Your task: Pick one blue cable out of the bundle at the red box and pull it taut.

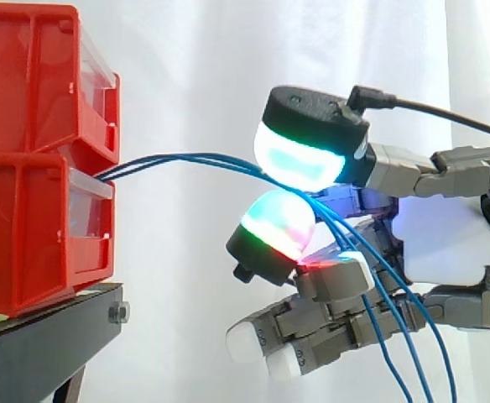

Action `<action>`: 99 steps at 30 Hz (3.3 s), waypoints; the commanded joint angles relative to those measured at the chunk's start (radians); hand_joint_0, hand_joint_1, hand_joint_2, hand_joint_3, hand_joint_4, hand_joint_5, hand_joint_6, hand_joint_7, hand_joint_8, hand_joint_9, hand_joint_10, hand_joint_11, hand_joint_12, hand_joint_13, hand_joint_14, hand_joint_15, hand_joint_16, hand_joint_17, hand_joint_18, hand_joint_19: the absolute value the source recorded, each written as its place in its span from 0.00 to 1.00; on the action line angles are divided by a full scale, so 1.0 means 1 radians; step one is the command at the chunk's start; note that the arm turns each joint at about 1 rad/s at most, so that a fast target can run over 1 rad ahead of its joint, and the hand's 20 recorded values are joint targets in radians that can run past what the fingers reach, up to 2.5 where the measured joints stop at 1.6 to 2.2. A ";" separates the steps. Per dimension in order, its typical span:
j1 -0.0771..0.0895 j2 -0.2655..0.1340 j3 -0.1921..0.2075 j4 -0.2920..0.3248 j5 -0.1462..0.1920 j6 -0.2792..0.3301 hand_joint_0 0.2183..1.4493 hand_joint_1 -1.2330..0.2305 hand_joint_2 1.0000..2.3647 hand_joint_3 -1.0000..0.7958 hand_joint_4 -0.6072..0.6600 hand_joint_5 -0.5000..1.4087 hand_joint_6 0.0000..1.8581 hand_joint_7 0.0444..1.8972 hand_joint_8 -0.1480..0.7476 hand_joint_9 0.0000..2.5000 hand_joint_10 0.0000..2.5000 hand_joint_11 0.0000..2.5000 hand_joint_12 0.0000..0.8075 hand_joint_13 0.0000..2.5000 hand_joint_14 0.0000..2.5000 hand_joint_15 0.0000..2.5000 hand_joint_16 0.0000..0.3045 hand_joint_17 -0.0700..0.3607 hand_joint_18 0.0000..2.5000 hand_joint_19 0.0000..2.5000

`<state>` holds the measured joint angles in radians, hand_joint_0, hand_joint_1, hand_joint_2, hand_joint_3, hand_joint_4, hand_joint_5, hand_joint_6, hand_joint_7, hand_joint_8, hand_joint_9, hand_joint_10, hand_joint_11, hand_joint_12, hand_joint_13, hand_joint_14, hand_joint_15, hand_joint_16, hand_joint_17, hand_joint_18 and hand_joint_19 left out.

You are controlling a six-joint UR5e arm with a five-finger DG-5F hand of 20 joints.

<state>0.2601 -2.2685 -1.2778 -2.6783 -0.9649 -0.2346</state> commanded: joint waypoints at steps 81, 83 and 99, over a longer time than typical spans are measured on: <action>-0.002 0.000 0.028 -0.008 0.000 -0.002 0.38 0.13 0.00 0.28 0.33 0.18 0.49 0.61 0.31 0.44 0.01 0.52 0.36 0.25 0.01 0.14 0.14 0.38 0.21 0.10; -0.002 0.000 0.028 -0.009 0.000 -0.002 0.37 0.13 0.00 0.28 0.34 0.18 0.49 0.61 0.31 0.43 0.01 0.52 0.36 0.24 0.01 0.14 0.14 0.38 0.20 0.10; -0.002 0.000 0.028 -0.009 0.006 0.000 0.42 0.15 0.00 0.28 0.36 0.17 0.48 0.59 0.31 0.41 0.01 0.50 0.37 0.23 0.01 0.13 0.14 0.38 0.20 0.10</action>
<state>0.2577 -2.2687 -1.2497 -2.6865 -0.9614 -0.2351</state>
